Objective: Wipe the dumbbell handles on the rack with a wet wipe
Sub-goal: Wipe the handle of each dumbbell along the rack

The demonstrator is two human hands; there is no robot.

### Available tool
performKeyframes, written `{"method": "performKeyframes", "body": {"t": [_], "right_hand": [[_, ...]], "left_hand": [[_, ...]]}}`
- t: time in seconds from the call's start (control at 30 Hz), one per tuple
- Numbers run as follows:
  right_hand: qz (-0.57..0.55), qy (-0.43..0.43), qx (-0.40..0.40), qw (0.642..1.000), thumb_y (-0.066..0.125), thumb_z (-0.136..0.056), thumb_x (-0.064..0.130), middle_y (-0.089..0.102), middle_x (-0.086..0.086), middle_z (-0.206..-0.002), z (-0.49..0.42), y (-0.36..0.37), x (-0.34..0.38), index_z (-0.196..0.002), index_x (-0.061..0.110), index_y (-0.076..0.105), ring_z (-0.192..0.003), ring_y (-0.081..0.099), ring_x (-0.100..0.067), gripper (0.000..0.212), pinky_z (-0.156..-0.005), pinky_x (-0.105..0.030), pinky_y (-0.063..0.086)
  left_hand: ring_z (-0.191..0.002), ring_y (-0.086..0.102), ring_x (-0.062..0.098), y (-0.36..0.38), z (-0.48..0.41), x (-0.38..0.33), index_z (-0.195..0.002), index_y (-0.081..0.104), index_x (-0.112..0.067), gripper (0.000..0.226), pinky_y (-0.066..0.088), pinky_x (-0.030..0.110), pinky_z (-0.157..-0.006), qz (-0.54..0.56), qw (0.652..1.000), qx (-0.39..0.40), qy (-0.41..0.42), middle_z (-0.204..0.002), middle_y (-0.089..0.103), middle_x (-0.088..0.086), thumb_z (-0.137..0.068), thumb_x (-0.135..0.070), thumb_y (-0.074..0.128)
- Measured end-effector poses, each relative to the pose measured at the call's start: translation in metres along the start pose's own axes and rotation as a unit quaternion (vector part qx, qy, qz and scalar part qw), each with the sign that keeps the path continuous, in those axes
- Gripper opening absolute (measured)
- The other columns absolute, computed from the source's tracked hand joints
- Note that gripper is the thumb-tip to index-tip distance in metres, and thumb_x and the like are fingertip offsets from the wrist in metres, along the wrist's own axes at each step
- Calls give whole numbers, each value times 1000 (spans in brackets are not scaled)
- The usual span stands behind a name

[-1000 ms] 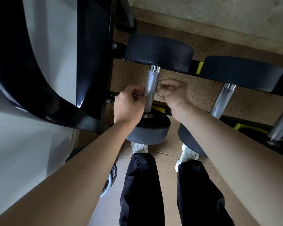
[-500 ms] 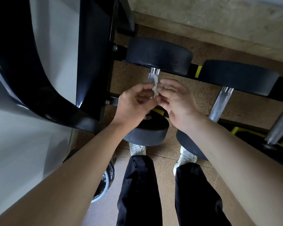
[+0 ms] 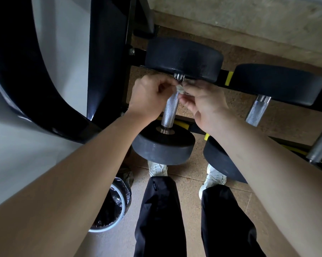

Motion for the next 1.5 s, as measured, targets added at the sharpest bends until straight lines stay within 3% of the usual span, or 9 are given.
{"method": "performKeyframes", "body": {"t": [0.17,0.4,0.53,0.67,0.8,0.9,1.2,1.33,1.5], "right_hand": [[-233,58,-61,969,68,-85,-15,74,-12,-88,-7,-4,-12,-85,-1,68,-78,73,-18,14,-68,-23,62],[-62,-33,-99,993,74,-87,-3,71,-5,-82,-10,-8,-12,-93,6,72,-54,61,-5,11,-50,-16,48],[-113,-29,-170,979,60,-97,-5,70,-7,-72,-12,-32,-12,-102,-2,69,-46,61,-7,11,-41,-17,43],[-85,-48,-108,989,68,-91,-5,72,-6,-85,-8,-13,-10,-90,8,70,-65,66,-12,14,-56,-20,52],[-24,-70,-108,991,77,-84,-3,71,-6,-79,-6,0,-7,-88,8,71,-56,61,-7,13,-54,-18,49],[-25,-81,-106,991,73,-86,-7,72,-7,-81,-4,-3,-5,-86,8,69,-59,63,-8,15,-55,-18,50],[-125,-62,-61,988,73,-89,0,77,-11,-101,4,-3,-13,-103,2,73,-99,75,-23,14,-88,-33,61],[-163,-14,-90,982,74,-88,1,76,-5,-95,-3,-5,-17,-91,11,71,-77,74,-9,10,-68,-19,58],[-98,64,-106,987,71,-92,6,69,4,-66,-21,-4,-28,-77,14,70,-55,58,-4,16,-50,-15,48]], "left_hand": [[-77,66,2,-6,-4,21,-97,80,-18,11,55,24,-77,29,989,-87,-117,-81,70,-14,-94,-20,70],[-72,68,11,12,7,17,-90,81,-21,8,56,30,-74,88,968,-151,-180,-75,72,-10,-89,-22,73],[-79,70,22,20,10,0,-86,81,-23,10,51,30,-71,36,974,-146,-170,-79,76,-4,-89,-25,72],[-90,70,28,11,12,11,-93,81,-18,15,47,28,-74,40,953,-175,-244,-89,77,4,-91,-27,69],[-90,71,32,5,13,44,-91,79,-15,16,58,34,-75,94,933,-145,-316,-91,76,8,-94,-22,65],[-79,71,29,12,5,43,-71,70,-21,20,55,32,-69,134,938,-112,-301,-73,70,-2,-91,-22,68],[-81,74,12,28,5,15,-88,82,-24,10,61,40,-80,154,974,-64,-157,-86,78,-5,-84,-22,73],[-96,75,15,29,10,15,-101,82,-20,20,56,43,-98,218,962,-19,-164,-97,80,1,-88,-15,68],[-94,73,10,14,19,45,-102,78,-18,22,58,26,-89,283,917,-74,-272,-96,78,-6,-97,-3,62]]}}
Point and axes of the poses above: each hand's wrist, its own z-axis away from the middle knuckle, its own y-axis out of the palm, x = y × z, the point moved 9 cm from there along -z, towards the middle knuckle
